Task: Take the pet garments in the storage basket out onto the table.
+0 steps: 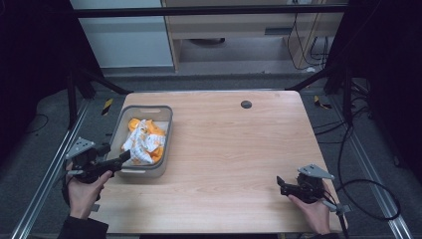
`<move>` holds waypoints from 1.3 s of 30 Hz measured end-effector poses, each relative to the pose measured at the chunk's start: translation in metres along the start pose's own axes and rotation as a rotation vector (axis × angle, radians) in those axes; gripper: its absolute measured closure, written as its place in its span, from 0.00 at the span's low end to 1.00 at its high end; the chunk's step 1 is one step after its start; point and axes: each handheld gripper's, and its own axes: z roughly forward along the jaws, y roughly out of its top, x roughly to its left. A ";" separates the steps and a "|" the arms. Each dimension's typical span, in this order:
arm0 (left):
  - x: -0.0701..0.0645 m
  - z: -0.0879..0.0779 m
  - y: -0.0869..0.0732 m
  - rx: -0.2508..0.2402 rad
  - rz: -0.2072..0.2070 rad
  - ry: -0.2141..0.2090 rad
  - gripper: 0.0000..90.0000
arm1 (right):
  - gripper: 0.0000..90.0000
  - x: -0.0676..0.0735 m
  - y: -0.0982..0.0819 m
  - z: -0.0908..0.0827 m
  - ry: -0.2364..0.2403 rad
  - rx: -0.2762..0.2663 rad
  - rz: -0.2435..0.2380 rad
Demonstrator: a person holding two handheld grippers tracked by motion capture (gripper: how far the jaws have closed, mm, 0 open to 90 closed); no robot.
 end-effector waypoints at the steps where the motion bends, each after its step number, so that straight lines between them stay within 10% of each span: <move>1: 0.001 0.001 0.002 0.002 -0.001 0.002 0.19 | 0.11 0.000 0.000 0.000 0.000 -0.001 0.000; 39: 0.008 0.067 0.038 0.168 0.041 0.037 0.19 | 0.11 0.000 0.001 0.001 0.009 0.003 -0.002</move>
